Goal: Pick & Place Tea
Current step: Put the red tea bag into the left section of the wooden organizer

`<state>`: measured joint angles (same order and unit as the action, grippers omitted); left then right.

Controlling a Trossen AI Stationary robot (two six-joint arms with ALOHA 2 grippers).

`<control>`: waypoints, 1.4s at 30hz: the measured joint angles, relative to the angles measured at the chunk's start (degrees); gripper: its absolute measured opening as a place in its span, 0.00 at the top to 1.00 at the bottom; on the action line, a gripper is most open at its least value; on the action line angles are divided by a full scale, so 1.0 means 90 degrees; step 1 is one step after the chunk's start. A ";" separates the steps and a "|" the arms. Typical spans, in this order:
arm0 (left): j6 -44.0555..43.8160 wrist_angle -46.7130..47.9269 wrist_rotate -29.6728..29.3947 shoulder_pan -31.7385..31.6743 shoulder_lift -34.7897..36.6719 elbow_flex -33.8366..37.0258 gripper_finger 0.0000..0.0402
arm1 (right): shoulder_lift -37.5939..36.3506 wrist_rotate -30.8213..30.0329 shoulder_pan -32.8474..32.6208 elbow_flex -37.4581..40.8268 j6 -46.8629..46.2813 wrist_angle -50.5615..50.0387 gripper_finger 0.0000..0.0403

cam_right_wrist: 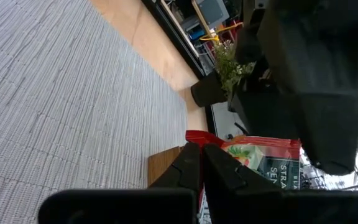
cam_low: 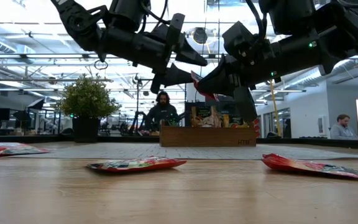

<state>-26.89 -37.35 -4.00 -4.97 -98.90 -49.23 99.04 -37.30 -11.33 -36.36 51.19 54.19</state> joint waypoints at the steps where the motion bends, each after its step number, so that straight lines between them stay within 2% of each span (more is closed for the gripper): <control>1: 0.0003 0.0018 0.0001 -0.0015 0.0001 0.0000 0.44 | 0.0000 0.0000 0.0000 0.0000 -0.0002 0.0000 1.00; 5: 0.0019 0.0190 0.0003 -0.0108 -0.0004 0.0000 0.56 | 0.0000 0.0000 -0.0002 0.0000 -0.0051 0.0000 1.00; 8: 0.0019 0.0446 0.0000 -0.0219 -0.0004 0.0000 0.71 | 0.0000 0.0002 -0.0002 0.0000 -0.0062 0.0002 1.00; 11: 0.0182 0.0687 0.0067 -0.0317 -0.0004 0.0000 0.91 | 0.0000 0.0002 -0.0002 0.0000 -0.0063 0.0020 1.00; 13: 0.0404 0.0712 0.0155 -0.0374 -0.0006 0.0000 0.97 | 0.0000 0.0006 -0.0002 0.0000 -0.0068 0.0031 1.00; 18: 0.1548 0.0746 0.0134 -0.0451 0.0361 0.0007 0.99 | -0.0011 0.0245 0.0005 -0.0007 -0.0640 -0.0047 0.96; 23: 0.3145 0.1103 -0.0643 -0.0485 0.0950 0.0002 0.99 | -0.0007 0.0388 -0.0002 -0.0007 -0.1413 -0.0068 0.92; 28: 0.5377 0.1242 -0.0573 -0.0554 0.1078 0.0139 0.99 | -0.0007 0.0339 -0.0007 -0.0007 -0.1444 -0.0092 0.92; 30: 0.5781 0.0954 -0.0172 -0.0747 0.1067 0.0339 0.99 | -0.0006 0.0338 -0.0003 -0.0007 -0.1442 -0.0103 0.92; 34: 0.5699 -0.0139 0.0691 -0.1404 0.1067 0.1014 1.00 | -0.0005 0.0328 0.0000 -0.0007 -0.1439 -0.0100 0.93; 38: 0.4856 -0.0918 0.2085 -0.2114 0.0960 0.1403 1.00 | -0.0006 0.0330 -0.0002 -0.0005 -0.1419 -0.0095 0.93; 42: 0.4579 -0.1065 0.2223 -0.2288 0.0486 0.1450 1.00 | -0.0005 0.0332 0.0014 -0.0002 -0.1373 -0.0003 0.93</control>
<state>14.32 -46.94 16.01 -25.56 -94.53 -36.19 99.00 -34.31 -11.21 -36.38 38.83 54.17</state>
